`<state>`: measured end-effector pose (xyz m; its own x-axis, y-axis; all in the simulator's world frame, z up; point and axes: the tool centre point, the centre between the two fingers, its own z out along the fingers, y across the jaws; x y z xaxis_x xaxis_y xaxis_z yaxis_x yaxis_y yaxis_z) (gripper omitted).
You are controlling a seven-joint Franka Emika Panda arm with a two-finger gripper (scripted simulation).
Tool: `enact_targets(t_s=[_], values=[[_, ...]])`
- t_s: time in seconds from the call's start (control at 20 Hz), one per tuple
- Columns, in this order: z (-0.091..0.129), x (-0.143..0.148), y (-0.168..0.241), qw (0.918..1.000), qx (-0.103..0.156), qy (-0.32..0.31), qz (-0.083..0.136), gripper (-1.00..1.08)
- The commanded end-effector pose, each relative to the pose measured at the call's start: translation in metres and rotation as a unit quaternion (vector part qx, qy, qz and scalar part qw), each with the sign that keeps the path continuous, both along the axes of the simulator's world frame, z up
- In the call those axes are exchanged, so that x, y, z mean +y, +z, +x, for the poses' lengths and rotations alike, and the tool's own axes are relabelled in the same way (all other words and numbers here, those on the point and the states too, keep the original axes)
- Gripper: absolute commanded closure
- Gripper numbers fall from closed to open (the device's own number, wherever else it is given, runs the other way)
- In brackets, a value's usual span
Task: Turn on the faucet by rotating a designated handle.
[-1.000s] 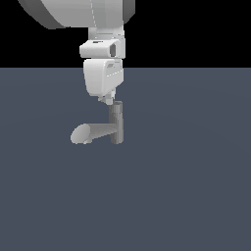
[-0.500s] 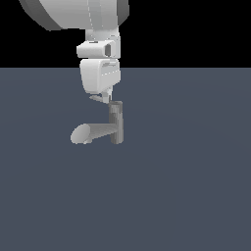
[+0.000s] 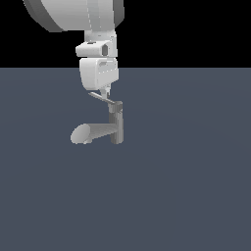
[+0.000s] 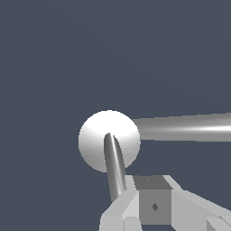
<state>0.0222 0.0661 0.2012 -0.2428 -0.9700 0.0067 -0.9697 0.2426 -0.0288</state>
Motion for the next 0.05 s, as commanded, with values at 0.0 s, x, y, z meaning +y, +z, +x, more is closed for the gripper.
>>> enact_targets(t_s=[0.0], values=[[-0.007, 0.0555, -0.0186, 0.999, 0.013, 0.042, 0.006, 1.08]])
